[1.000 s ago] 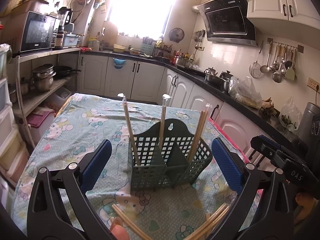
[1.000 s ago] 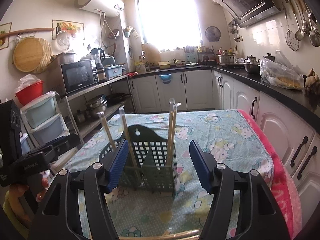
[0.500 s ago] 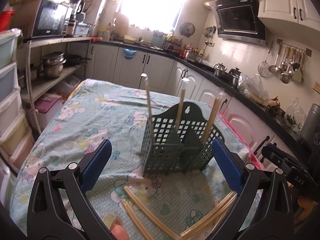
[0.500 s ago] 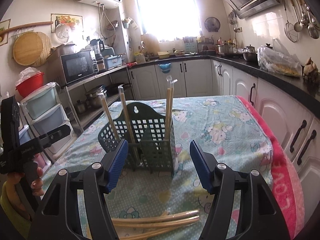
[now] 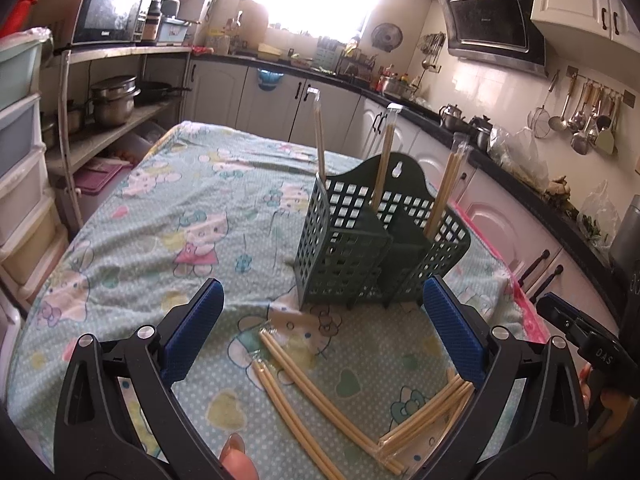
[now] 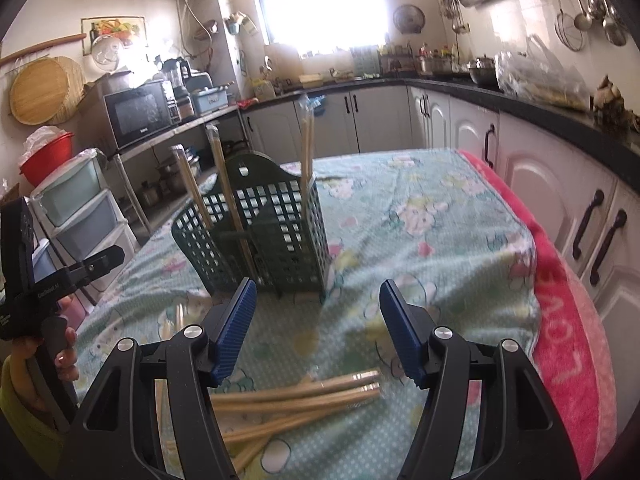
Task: Organize utensils
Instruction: 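Withdraw both tools from the caddy toward the chopstick pile, then grasp a wooden chopstick with the left tool while the right tool grasps another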
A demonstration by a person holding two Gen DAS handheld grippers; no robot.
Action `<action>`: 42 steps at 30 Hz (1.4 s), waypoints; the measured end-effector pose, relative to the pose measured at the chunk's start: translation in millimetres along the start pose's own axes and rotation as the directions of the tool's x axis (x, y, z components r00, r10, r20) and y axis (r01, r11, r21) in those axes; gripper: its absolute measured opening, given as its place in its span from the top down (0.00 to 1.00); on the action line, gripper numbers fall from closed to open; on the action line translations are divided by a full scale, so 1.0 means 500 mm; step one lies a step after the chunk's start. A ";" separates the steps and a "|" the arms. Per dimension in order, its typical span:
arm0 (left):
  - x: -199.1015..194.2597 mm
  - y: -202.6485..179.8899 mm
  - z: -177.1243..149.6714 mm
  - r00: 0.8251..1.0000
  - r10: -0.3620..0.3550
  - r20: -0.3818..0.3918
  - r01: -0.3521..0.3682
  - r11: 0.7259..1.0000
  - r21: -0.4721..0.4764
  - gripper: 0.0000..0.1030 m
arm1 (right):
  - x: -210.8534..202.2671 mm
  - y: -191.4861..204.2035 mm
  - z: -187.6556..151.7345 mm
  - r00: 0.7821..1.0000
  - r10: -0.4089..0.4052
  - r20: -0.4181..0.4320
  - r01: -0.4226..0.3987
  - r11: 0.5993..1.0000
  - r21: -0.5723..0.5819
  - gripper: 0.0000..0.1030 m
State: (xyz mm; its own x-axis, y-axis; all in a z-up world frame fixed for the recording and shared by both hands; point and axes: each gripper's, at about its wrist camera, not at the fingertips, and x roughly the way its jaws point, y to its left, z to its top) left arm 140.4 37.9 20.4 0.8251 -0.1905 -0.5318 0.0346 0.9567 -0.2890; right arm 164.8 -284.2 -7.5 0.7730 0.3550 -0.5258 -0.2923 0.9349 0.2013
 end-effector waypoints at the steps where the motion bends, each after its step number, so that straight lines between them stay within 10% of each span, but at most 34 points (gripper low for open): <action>1: 0.002 0.002 -0.002 1.000 0.000 -0.007 -0.001 1.000 -0.004 0.11 | 0.003 -0.006 -0.006 1.000 0.000 -0.013 0.000 1.000 0.011 0.40; 23: 0.092 0.032 -0.072 0.978 -0.043 -0.205 0.029 0.997 -0.070 0.48 | 0.087 -0.051 -0.096 0.976 0.013 -0.216 0.005 0.997 0.083 0.46; 32: 0.131 0.055 -0.071 0.968 -0.016 -0.249 -0.004 0.997 -0.080 0.48 | 0.141 -0.090 -0.096 0.956 0.043 -0.291 -0.003 0.991 0.137 0.48; 42: 0.183 0.091 -0.069 0.949 -0.005 -0.316 -0.033 0.993 -0.113 0.48 | 0.163 -0.103 -0.101 0.942 0.088 -0.323 -0.039 0.987 0.157 0.80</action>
State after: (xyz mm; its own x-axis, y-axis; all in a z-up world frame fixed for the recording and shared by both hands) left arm 198.1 56.4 -69.1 0.6045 -0.2547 -0.7548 -0.0561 0.9316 -0.3592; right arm 214.5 -303.4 -102.3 0.5210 0.4176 -0.7444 -0.2303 0.9086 0.3485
